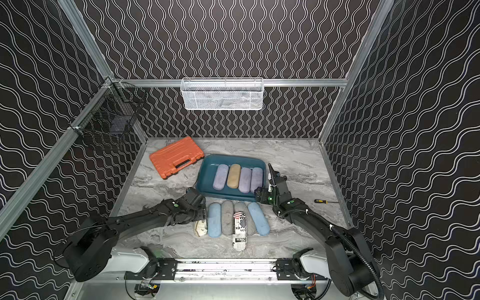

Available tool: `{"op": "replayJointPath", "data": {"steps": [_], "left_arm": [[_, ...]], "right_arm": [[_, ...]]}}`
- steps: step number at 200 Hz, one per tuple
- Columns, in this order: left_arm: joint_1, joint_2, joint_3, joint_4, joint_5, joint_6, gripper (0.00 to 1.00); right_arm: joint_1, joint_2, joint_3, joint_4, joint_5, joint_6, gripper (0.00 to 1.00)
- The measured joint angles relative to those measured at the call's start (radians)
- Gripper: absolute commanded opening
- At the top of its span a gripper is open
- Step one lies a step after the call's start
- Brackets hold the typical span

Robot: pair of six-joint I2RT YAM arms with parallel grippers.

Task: Put the glasses cases into the storage boxes
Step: Pick up the glasses case at the center of the board, then place the glasses case in the storage box.

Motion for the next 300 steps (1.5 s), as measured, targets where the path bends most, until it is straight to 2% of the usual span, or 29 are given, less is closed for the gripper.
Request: {"op": "replayJointPath", "data": {"steps": [43,92,136,168,225,264,300], "left_arm": [[0.0,0.028,0.0,0.019,0.005,0.0,0.74],[0.0,0.055,0.008,0.029,0.003,-0.003,0.61],[-0.003,-0.005,0.029,-0.037,-0.011,0.002,0.57],[-0.004,-0.068,0.116,-0.127,-0.058,0.048,0.53],[-0.002,-0.115,0.293,-0.268,-0.098,0.15,0.53],[0.042,-0.021,0.446,-0.265,-0.106,0.24,0.54],[0.106,0.141,0.596,-0.227,-0.104,0.318,0.54]], "right_arm": [[-0.004,-0.012,-0.011,0.0,0.004,0.0,0.84],[-0.011,-0.016,-0.013,0.0,0.005,0.0,0.84],[-0.013,-0.015,-0.016,0.002,0.004,0.0,0.84],[-0.016,-0.009,-0.016,0.005,0.003,0.0,0.84],[-0.019,-0.005,-0.016,0.007,0.002,0.0,0.84],[-0.024,-0.005,-0.016,0.009,-0.004,0.0,0.84],[-0.031,-0.013,-0.016,0.008,-0.004,0.0,0.84]]}}
